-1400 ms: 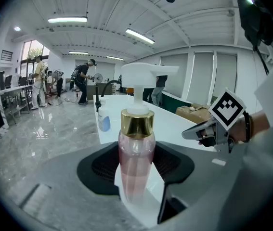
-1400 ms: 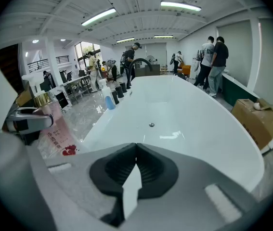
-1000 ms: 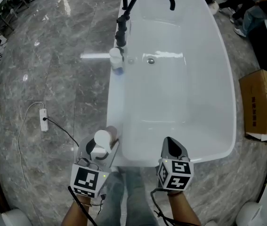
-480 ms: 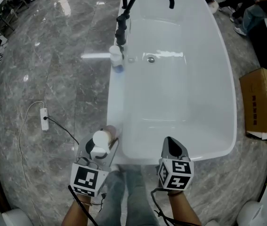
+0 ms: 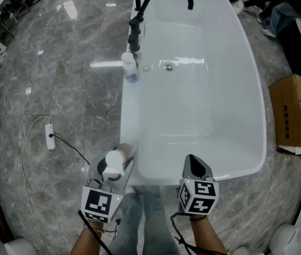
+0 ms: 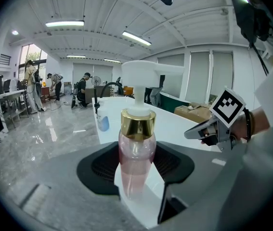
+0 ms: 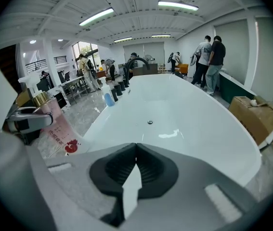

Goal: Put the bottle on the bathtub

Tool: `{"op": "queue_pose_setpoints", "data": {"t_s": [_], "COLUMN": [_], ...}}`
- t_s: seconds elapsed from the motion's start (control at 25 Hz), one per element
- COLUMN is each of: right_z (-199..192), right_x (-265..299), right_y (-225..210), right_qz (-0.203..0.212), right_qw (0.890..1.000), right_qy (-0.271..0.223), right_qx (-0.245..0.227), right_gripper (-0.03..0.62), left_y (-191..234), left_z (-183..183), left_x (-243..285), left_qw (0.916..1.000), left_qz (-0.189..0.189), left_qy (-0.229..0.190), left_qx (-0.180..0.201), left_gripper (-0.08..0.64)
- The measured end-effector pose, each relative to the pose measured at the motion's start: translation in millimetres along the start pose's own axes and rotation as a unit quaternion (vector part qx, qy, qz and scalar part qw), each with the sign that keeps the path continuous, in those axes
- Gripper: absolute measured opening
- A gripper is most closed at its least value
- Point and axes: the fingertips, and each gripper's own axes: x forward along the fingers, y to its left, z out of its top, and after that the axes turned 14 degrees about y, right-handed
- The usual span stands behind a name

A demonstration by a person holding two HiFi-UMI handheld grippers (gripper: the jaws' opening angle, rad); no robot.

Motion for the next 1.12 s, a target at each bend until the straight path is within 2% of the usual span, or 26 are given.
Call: {"op": "queue_pose_setpoints", "data": {"t_s": [0.44, 0.68, 1.12], "right_z": [1, 10, 23], "right_x": [-2, -9, -40], "right_y": [14, 22, 34], "right_qz": [0.0, 0.0, -0.003], "right_qw": [1.0, 1.0, 1.0], "right_qy": [0.001, -0.005, -0.013], "right_qx": [-0.008, -0.014, -0.021], "right_gripper": [0.003, 0.003, 0.003], "left_y": [-3, -5, -6], "left_z": [-3, -10, -11], "left_x": [2, 6, -8], "left_qw": [1.0, 0.9986, 0.9934], "left_qz": [-0.002, -0.033, -0.061], "left_qy": [-0.006, 0.004, 0.026], "left_qx": [0.0, -0.041, -0.094], "left_gripper": [0.224, 0.23, 0.239]}}
